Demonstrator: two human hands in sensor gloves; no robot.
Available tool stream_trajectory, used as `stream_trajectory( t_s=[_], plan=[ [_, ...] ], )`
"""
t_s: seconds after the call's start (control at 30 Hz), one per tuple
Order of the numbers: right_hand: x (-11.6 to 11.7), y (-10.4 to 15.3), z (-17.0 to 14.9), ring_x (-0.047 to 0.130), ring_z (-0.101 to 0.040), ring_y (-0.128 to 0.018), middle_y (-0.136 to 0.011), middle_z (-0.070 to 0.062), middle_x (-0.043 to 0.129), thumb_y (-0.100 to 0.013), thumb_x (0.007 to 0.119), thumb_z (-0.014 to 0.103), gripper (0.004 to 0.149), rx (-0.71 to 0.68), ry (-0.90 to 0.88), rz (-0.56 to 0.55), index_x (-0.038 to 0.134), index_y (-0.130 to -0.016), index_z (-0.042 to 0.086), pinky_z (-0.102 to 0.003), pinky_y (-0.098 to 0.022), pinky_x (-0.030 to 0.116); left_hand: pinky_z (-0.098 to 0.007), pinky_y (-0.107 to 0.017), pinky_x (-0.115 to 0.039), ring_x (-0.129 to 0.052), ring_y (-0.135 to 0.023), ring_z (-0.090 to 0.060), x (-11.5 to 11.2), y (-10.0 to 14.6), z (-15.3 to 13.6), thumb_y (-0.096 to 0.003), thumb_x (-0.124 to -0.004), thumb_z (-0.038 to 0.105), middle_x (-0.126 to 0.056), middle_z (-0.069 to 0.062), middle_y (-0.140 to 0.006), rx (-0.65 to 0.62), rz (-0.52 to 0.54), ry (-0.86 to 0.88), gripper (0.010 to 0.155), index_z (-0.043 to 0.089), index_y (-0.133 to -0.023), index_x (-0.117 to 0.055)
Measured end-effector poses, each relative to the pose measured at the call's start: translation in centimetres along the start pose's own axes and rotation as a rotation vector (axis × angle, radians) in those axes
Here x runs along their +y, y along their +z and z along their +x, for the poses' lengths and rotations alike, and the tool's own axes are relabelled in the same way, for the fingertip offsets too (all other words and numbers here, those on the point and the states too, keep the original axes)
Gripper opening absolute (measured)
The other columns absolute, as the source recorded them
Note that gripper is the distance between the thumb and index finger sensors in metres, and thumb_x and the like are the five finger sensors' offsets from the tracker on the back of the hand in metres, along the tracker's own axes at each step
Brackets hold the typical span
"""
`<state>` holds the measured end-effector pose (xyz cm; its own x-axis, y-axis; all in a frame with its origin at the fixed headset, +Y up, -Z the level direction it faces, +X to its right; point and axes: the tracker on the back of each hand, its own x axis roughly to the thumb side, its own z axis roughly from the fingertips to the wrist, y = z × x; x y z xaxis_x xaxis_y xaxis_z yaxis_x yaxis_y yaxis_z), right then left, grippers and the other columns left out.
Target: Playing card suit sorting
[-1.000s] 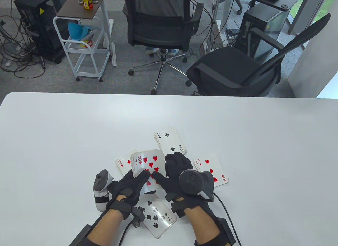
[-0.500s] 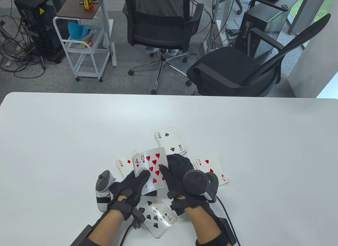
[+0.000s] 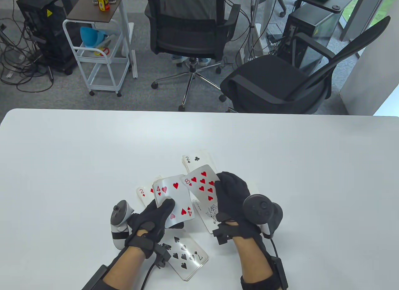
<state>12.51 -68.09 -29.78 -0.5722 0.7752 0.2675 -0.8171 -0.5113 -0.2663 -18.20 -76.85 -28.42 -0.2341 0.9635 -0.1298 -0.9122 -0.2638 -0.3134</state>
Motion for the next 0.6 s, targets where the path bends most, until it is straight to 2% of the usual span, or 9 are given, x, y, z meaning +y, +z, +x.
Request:
stream_trajectory(
  t_s=[0.2,0.27,0.4,0.6],
  plan=[
    [-3.4,-0.6,-2.9,0.064,-0.050,-0.095,-0.100,-0.020,0.072,-0.058,0.077,0.032,0.038,0.136,0.094,-0.107,0.078,-0.092,0.015,-0.071,-0.067,0.048,-0.042,-0.050,-0.093,-0.095,-0.083,-0.030,0.0,0.0,0.0,-0.0585,-0.079,0.051,-0.083,-0.001,-0.099,0.003,0.001,-0.002,0.054,0.026,-0.104,-0.065],
    [-4.4,-0.7,-4.2,0.057,-0.053,-0.097,-0.103,-0.022,0.068,-0.059,0.076,0.030,0.038,0.233,0.071,-0.068,0.077,-0.093,0.014,-0.072,-0.067,0.043,-0.042,-0.050,-0.093,-0.095,-0.083,-0.030,0.1,0.0,0.0,-0.0584,-0.079,0.051,-0.083,-0.001,-0.099,0.003,0.002,-0.001,0.054,0.026,-0.104,-0.065],
    [-5.4,-1.0,-6.3,0.045,-0.056,-0.100,-0.108,-0.025,0.058,-0.060,0.077,0.030,0.038,0.374,0.243,0.028,0.078,-0.093,0.013,-0.074,-0.067,0.036,-0.042,-0.050,-0.093,-0.095,-0.083,-0.030,0.0,0.0,-0.1,-0.0584,-0.079,0.051,-0.083,-0.001,-0.099,0.009,0.004,-0.007,0.054,0.026,-0.104,-0.065],
    [-3.7,-1.2,-8.5,0.033,-0.057,-0.102,-0.110,-0.028,0.052,-0.060,0.079,0.029,0.038,0.502,0.344,0.194,0.079,-0.093,0.009,-0.075,-0.066,0.030,-0.042,-0.050,-0.093,-0.095,-0.083,-0.030,-0.3,-0.1,-0.1,-0.0584,-0.079,0.051,-0.083,-0.001,-0.099,0.003,0.000,-0.006,0.054,0.026,-0.104,-0.065]
  ],
)
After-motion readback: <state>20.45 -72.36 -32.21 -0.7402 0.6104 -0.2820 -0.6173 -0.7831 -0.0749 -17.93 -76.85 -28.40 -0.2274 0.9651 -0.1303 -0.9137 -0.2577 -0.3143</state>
